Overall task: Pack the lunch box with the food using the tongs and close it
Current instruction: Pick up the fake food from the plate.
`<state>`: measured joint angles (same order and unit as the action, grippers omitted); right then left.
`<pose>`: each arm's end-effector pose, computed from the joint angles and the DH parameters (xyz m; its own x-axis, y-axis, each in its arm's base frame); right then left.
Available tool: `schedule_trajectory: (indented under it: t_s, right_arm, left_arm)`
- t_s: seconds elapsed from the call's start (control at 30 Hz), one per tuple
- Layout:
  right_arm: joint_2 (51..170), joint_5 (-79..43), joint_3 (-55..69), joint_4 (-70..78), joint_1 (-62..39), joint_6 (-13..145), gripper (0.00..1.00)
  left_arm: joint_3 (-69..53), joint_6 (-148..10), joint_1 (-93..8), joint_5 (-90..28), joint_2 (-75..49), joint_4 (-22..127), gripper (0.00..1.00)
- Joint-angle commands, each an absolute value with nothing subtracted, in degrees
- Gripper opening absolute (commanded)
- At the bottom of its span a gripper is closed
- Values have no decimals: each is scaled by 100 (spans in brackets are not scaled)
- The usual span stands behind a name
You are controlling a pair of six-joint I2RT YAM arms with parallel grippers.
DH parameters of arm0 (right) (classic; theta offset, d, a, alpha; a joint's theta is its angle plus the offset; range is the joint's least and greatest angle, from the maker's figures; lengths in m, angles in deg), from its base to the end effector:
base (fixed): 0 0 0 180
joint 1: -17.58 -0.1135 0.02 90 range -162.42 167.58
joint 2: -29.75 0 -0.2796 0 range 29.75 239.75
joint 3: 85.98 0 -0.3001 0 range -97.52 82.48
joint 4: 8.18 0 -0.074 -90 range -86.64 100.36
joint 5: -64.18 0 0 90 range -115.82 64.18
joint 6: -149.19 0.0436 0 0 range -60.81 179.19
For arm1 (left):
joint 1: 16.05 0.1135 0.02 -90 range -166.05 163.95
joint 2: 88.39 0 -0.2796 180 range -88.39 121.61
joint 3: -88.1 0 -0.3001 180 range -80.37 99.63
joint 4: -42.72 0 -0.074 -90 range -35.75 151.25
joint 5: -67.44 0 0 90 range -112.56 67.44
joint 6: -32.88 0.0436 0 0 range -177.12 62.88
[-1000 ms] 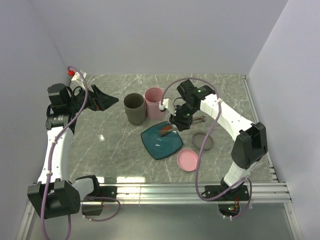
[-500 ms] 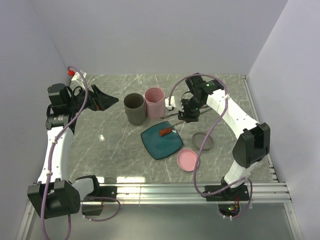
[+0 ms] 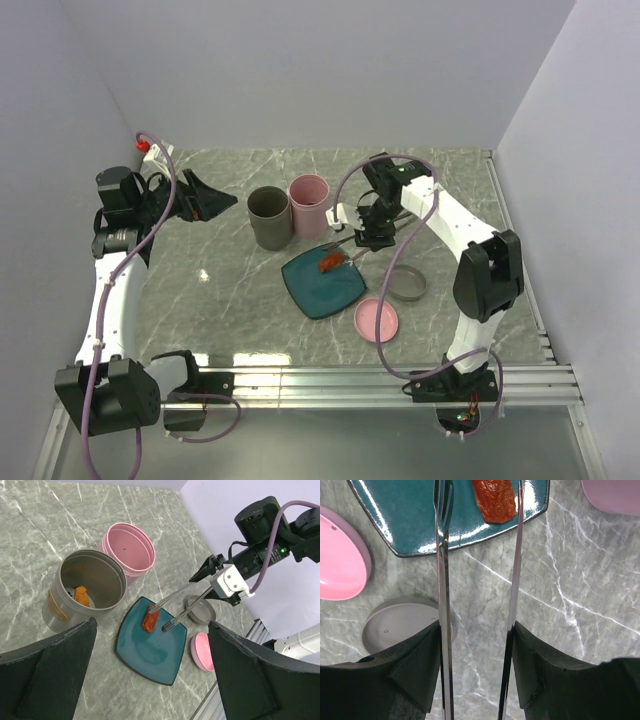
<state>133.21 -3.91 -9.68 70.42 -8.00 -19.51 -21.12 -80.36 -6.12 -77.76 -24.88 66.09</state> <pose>0.3612 0.1910 0.2746 0.2863 -0.8716 -0.3979 -0.9581 -0.2571 -0.1262 0.2898 0.0144 0.3743 -0.5188 -0.3194 -0.7930 0.5159 0.6227 -0.5883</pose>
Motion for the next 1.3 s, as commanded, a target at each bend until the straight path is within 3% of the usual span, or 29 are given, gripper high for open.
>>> schedule_trajectory:
  t_s: [0.0,0.63,1.07,1.27]
  right_arm:
    - [13442,-429,-1332,7138,-817,-2132,61]
    - [14181,-613,-1727,7665,-826,-2246,57]
    - [13795,-254,-2245,8043,-817,-1904,33]
    - [13619,132,-2964,8377,-878,-1562,31]
  left_arm:
    - [-2069,-7971,-595,-7811,-2476,6454,99]
    - [-2060,-7953,-603,-7758,-2353,6498,99]
    - [-2060,-7979,-595,-7819,-2423,6436,99]
    - [-2034,-7980,-603,-7872,-2493,6427,99]
